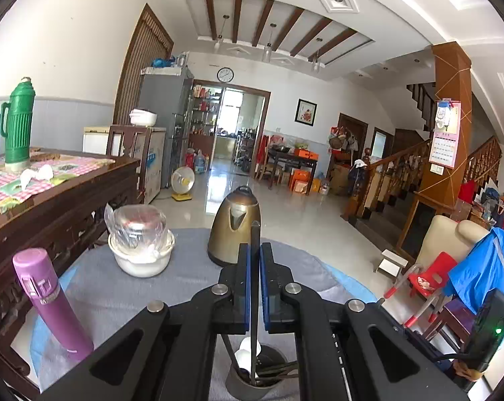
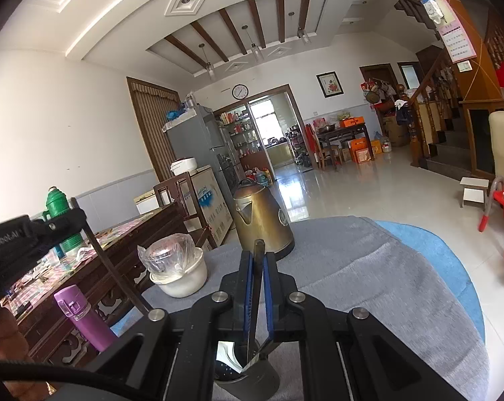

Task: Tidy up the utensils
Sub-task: 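Raise the chopstick over the grey holder with the right tool, then lower the chopstick into the holder and open the right tool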

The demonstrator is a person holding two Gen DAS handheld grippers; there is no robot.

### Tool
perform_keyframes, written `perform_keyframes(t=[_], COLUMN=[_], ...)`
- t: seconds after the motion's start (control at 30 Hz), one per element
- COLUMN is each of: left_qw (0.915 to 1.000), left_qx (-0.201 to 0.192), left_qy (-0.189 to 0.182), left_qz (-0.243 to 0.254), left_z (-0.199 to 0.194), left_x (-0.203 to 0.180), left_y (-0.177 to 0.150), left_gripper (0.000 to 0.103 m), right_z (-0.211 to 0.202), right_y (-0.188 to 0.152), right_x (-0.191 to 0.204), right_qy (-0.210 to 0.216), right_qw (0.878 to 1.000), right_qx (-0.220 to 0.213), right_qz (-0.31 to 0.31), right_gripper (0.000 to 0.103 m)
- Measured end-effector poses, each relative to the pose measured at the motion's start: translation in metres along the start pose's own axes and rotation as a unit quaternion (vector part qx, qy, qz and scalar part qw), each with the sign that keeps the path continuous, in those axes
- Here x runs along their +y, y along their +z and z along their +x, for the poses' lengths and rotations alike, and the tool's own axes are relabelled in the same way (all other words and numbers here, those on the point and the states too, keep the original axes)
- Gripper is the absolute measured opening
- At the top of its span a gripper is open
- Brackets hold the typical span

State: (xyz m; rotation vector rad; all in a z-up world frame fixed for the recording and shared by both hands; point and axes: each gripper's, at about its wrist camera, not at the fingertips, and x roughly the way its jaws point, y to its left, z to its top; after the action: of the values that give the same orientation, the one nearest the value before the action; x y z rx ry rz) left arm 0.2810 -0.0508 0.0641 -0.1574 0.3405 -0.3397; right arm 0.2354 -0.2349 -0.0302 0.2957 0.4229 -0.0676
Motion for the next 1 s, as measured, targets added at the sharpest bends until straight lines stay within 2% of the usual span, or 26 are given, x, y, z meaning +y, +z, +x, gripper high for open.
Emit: perform_keyframes(t=[0.23,0.47,0.77,1.0], left_qw=[0.9998,0.9984,0.9940,0.9919], left_qx=[0.016,0.051,0.091,0.096], left_qy=[0.010,0.017,0.044,0.059], left_qz=[0.000,0.016,0.043,0.059], left_z=[0.010,0.024,0.034,0.033], left_x=[0.001,-0.006,-0.013,-0.016], left_y=[-0.016,-0.036,-0.053,-0.057], left_gripper=[0.006,0.006,0.006,0.006], right_z=[0.000,0.002,0.003,0.002], right_y=[-0.005,-0.010,-0.009,-0.011], right_x=[0.002,0.001,-0.003,-0.004], right_qy=[-0.001,-0.003,-0.004,0.000], right_qw=[1.000,1.000,1.000,1.000], right_qx=[0.001,0.011,0.015,0.019], right_qz=[-0.005,-0.005,0.000,0.001], right_gripper=[0.008,0.008,0.008,0.008])
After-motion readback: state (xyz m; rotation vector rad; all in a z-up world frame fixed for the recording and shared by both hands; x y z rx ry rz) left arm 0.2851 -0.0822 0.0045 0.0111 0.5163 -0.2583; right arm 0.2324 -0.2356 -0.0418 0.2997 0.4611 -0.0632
